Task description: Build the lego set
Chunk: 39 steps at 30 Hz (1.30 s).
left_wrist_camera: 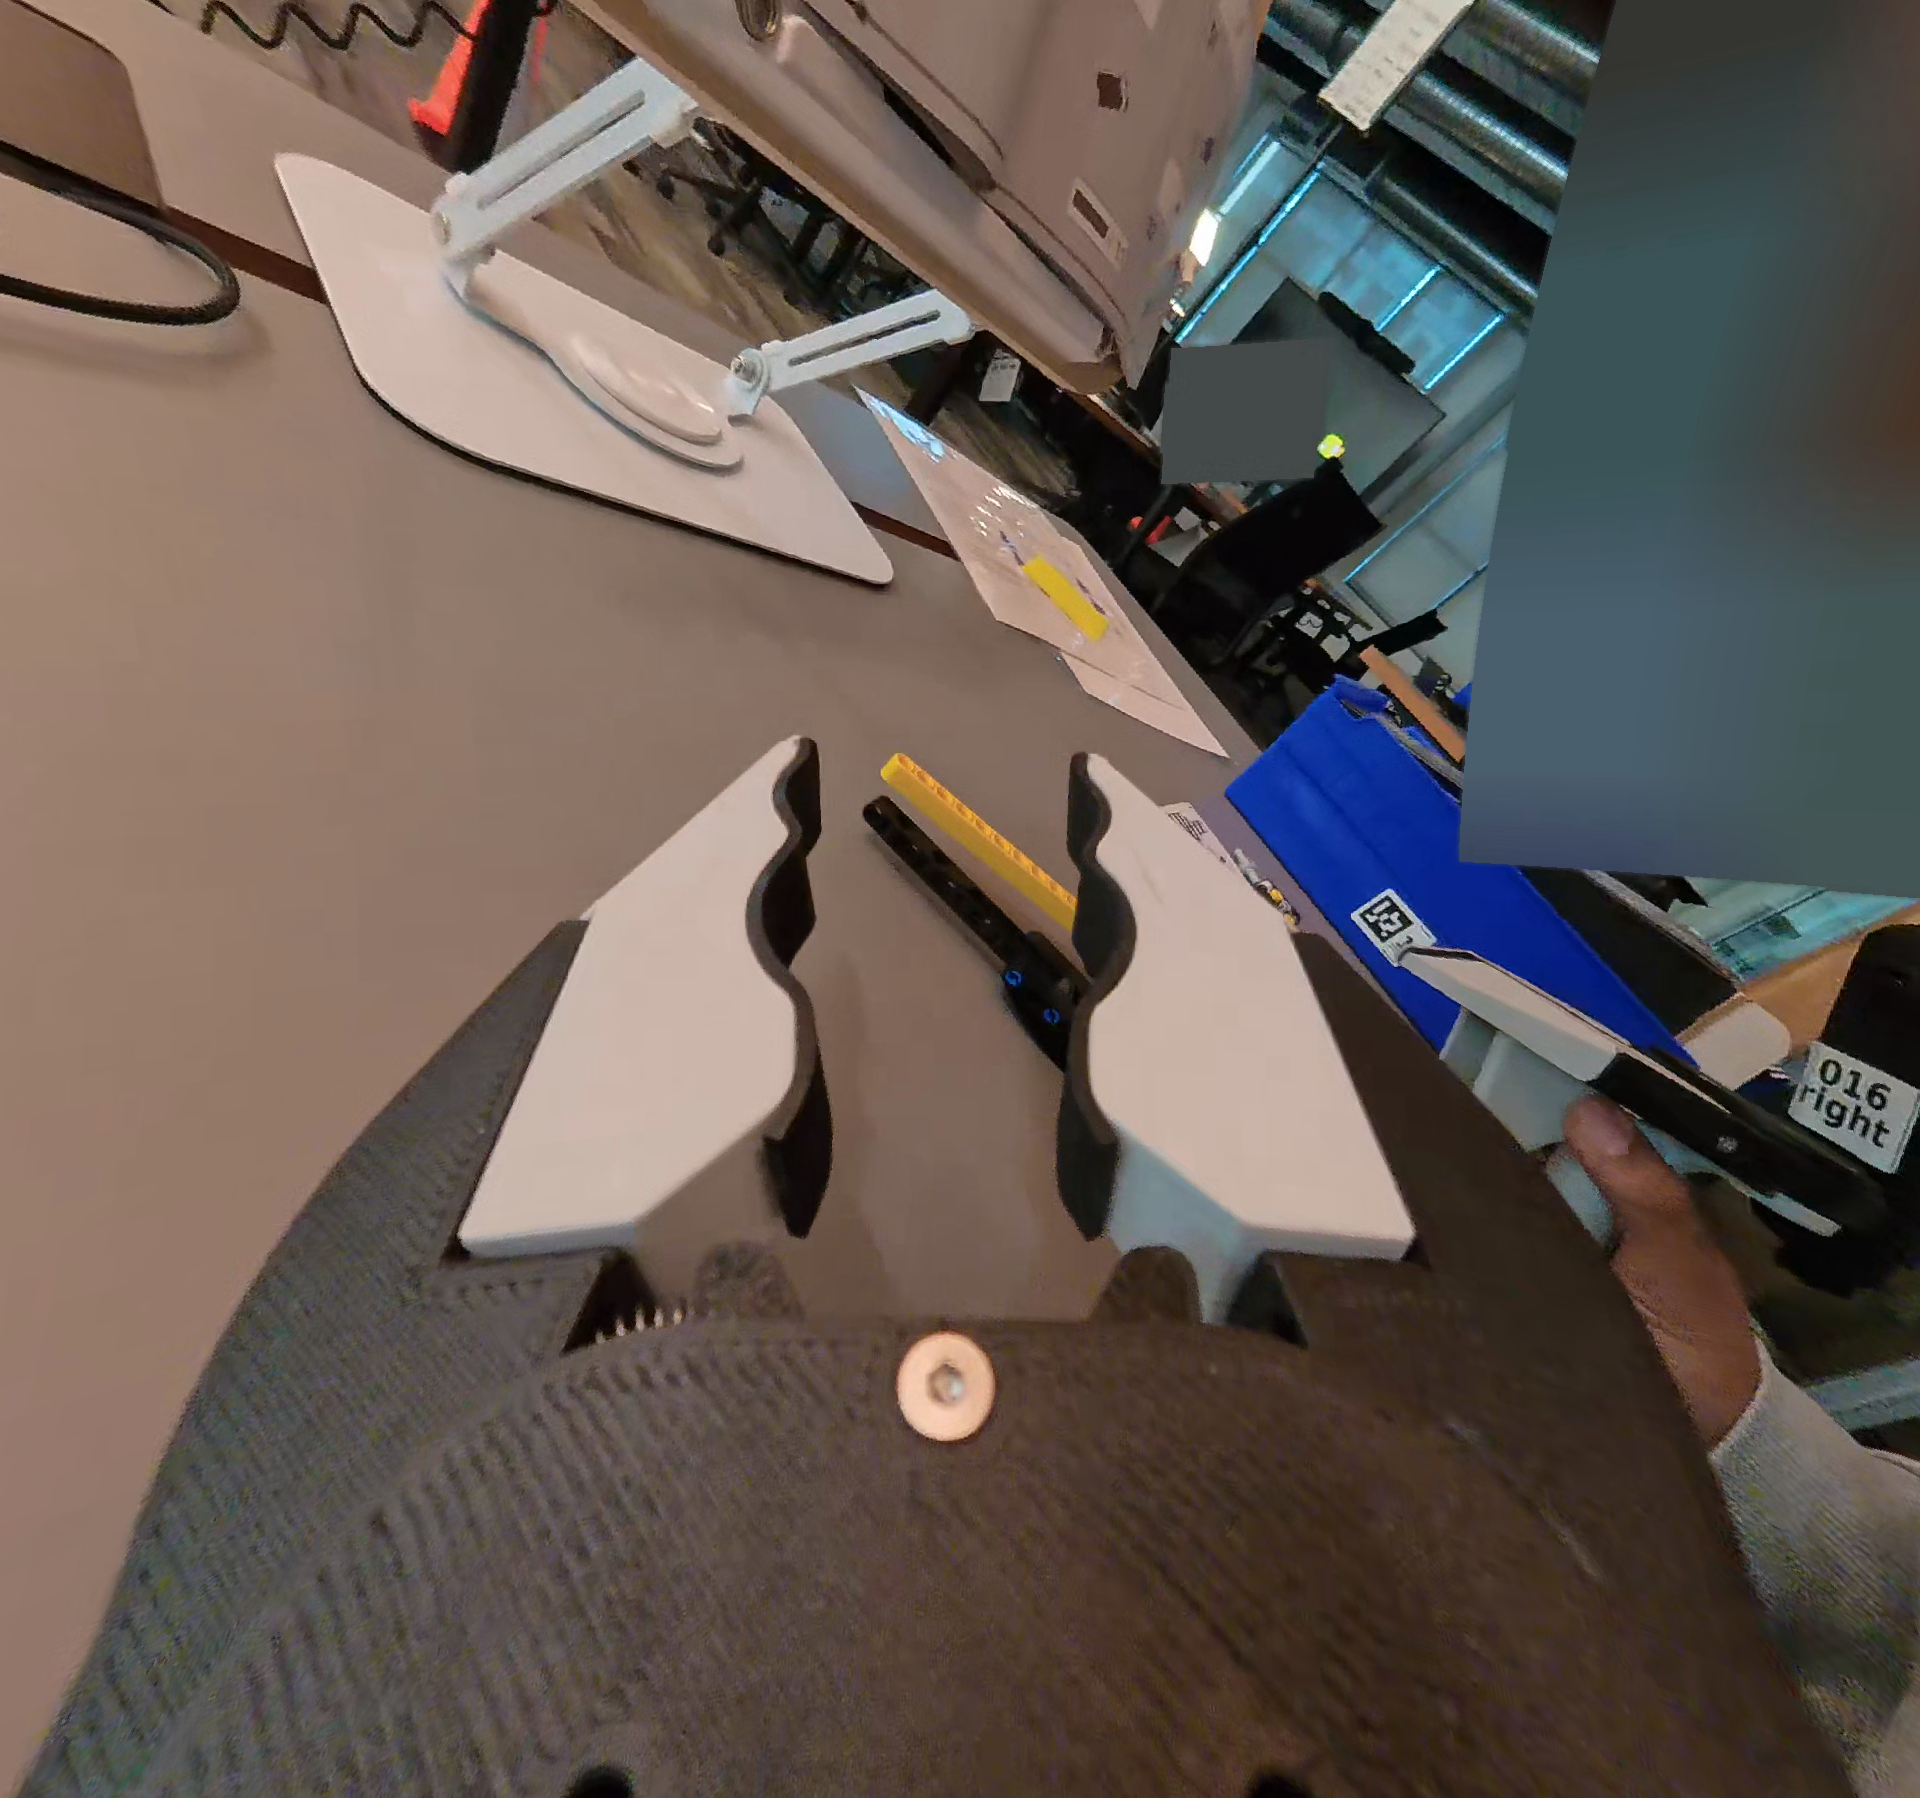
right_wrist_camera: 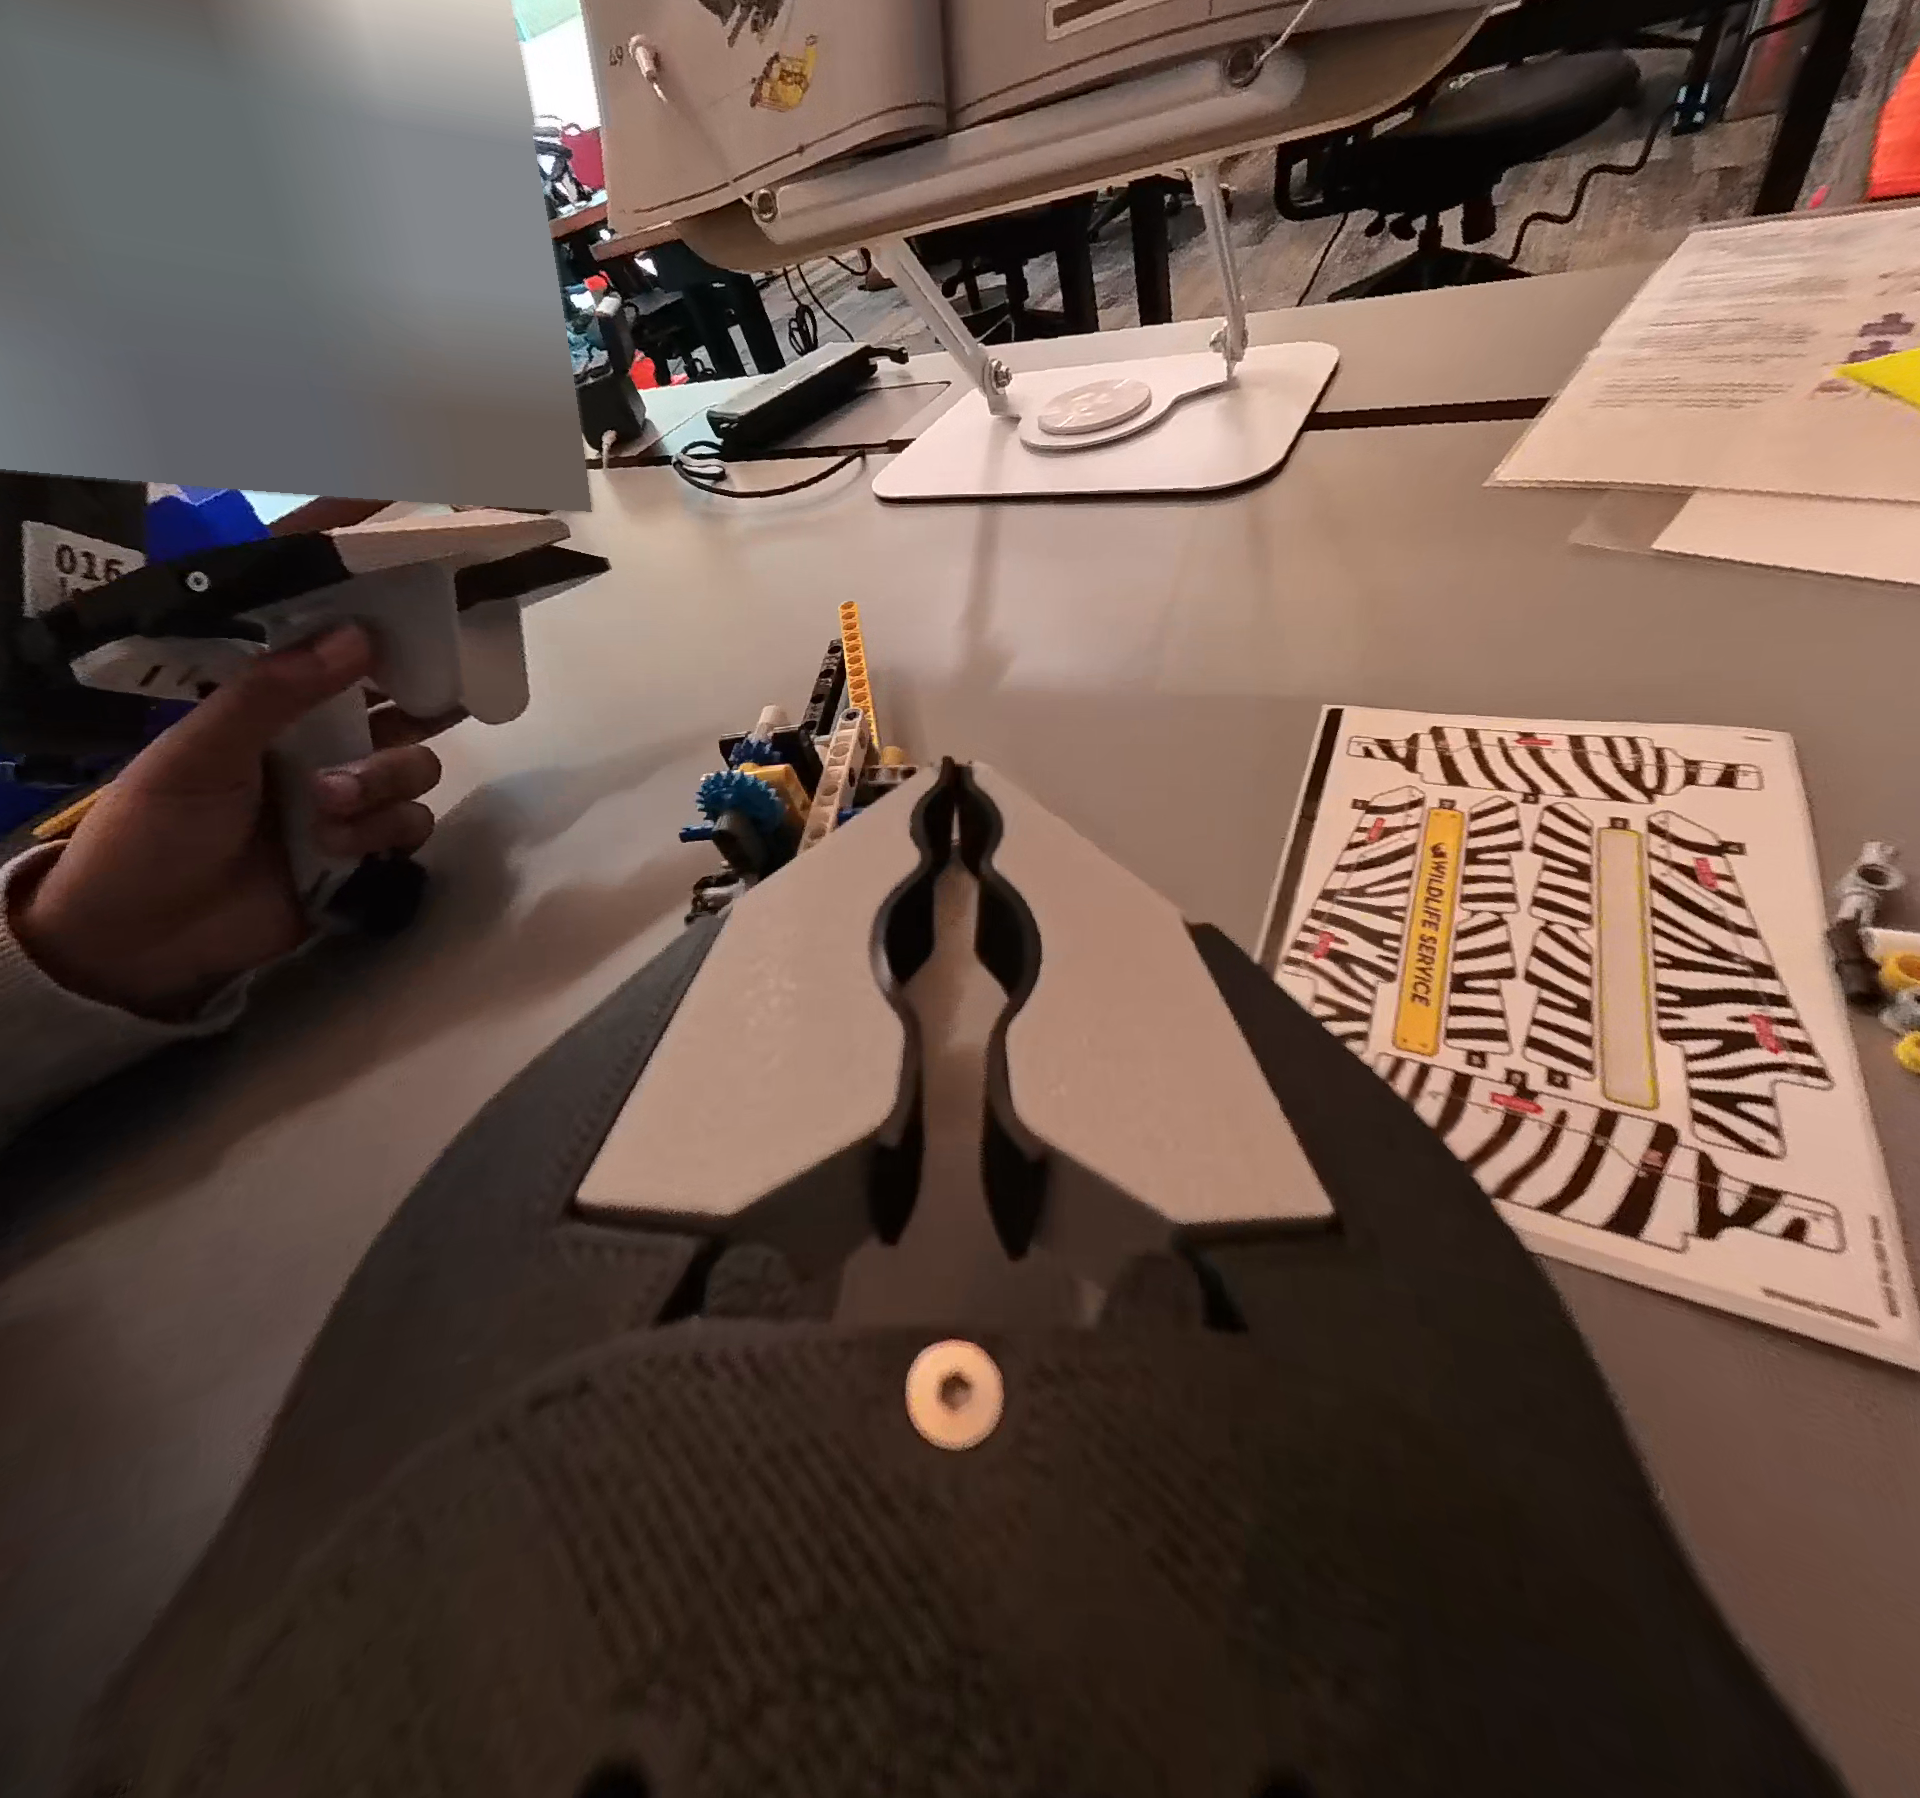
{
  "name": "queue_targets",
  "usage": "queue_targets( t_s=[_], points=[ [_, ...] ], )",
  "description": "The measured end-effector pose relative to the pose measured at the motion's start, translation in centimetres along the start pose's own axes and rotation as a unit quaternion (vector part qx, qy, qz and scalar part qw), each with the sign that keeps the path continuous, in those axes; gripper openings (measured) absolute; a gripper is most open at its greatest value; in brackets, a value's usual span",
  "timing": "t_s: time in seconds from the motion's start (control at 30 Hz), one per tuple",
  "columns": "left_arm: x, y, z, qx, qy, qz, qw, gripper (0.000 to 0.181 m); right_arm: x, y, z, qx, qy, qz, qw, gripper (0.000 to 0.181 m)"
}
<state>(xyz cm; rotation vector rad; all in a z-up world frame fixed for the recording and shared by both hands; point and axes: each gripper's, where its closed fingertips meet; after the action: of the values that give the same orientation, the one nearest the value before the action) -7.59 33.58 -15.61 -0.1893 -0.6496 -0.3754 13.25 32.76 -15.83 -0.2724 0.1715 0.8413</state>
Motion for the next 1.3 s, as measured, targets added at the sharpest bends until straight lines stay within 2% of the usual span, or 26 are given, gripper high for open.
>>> queue_targets(
  t_s=[0.17,1.13,1.3],
  points=[
    [-0.1,-0.3,0.7,0.016,0.014,0.008,1.0,0.047,-0.3,-0.2,0.3,0.01,-0.002,0.009,1.0,0.0],
    [0.2,-0.4,1.0,0.025,0.022,0.001,0.999,0.047,-0.5,-0.3,0.2,0.008,-0.024,-0.004,1.0,0.0],
    [0.4,-0.3,1.0,0.023,0.027,-0.004,0.999,0.045,-1.1,-1.2,0.4,0.008,-0.103,-0.048,0.993,0.008]
  ],
)
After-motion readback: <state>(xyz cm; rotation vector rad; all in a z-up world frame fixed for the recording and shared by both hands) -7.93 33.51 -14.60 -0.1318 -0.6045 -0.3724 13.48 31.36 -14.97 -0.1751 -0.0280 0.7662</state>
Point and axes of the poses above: each gripper's, where its closed fingertips meet, y out along the fingers, z out of its top, x = y × z across the jaws, and after that the axes turned 2 degrees about x, right-handed
